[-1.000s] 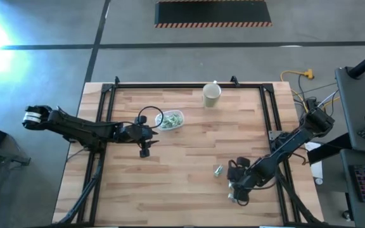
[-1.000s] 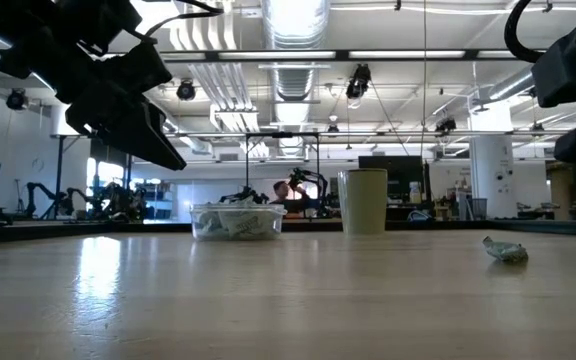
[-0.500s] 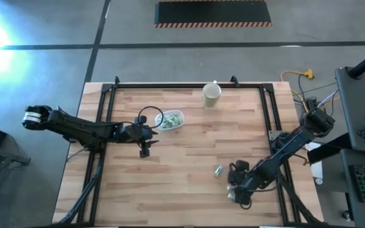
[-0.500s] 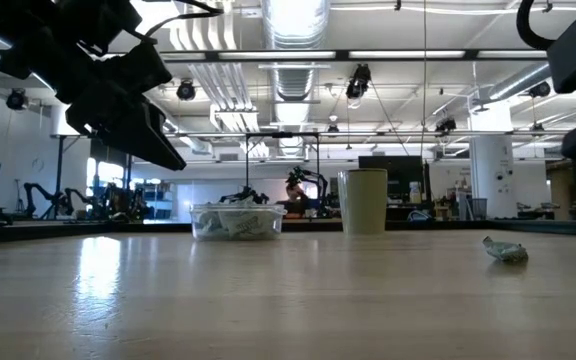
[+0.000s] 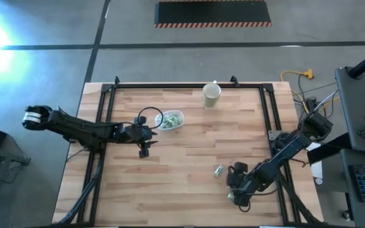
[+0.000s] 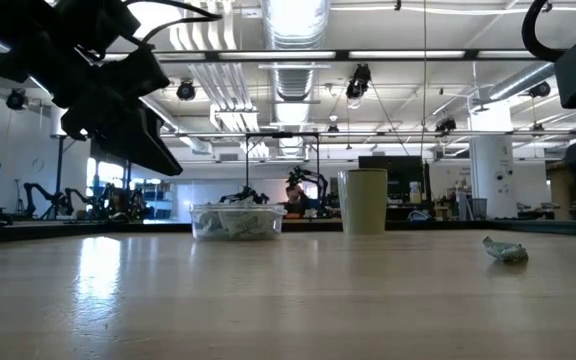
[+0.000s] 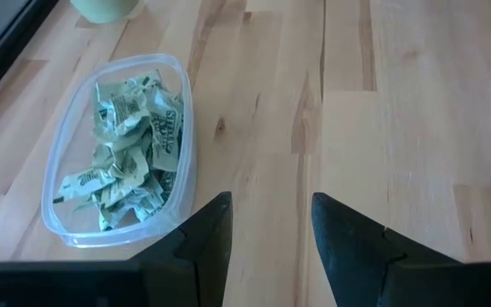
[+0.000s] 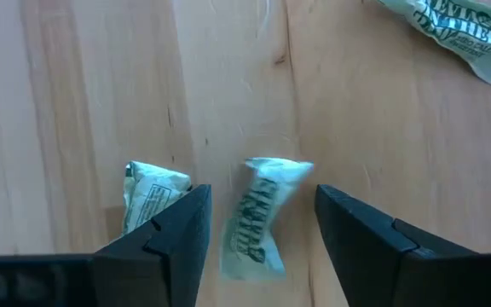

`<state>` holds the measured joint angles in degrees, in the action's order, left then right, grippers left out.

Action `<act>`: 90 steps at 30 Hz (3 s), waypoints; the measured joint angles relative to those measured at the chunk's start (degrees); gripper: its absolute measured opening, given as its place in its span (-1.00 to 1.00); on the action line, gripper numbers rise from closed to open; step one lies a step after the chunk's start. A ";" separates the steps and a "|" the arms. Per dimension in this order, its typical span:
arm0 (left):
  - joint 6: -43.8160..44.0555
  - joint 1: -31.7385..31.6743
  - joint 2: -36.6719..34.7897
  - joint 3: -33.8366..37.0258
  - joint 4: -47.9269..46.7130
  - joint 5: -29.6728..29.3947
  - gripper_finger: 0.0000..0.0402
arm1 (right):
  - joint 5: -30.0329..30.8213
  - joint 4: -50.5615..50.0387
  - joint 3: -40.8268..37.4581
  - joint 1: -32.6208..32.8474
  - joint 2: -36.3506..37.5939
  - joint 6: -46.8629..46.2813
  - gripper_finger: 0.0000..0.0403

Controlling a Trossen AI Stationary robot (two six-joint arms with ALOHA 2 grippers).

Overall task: Pick and place Stevia / Truvia into bins
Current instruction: Put the stevia packet into the transparent container

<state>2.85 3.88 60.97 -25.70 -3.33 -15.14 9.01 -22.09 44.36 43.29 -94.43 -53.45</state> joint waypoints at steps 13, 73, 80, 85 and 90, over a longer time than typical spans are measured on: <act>-0.15 0.00 0.00 0.67 1.80 -0.02 -0.27 | 1.24 -0.43 -0.25 0.00 1.18 3.49 -0.20; -0.74 0.00 -0.04 0.79 2.84 -0.04 -0.27 | 2.45 30.33 16.50 -45.80 -1.07 70.07 -0.87; -0.75 0.00 -0.04 0.88 2.79 -0.04 -0.27 | -4.86 39.90 16.88 -53.34 -6.23 65.64 -0.87; -0.74 0.01 -0.04 0.95 2.78 -0.04 -0.27 | -5.15 42.64 17.98 -55.61 -10.64 62.64 -0.87; -0.74 0.00 -0.04 0.95 2.80 -0.04 -0.27 | -5.13 42.01 20.00 -56.33 -15.40 62.40 -0.87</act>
<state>2.11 3.88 60.93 -24.75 -0.53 -15.18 3.88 19.92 64.36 -13.04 -109.83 8.95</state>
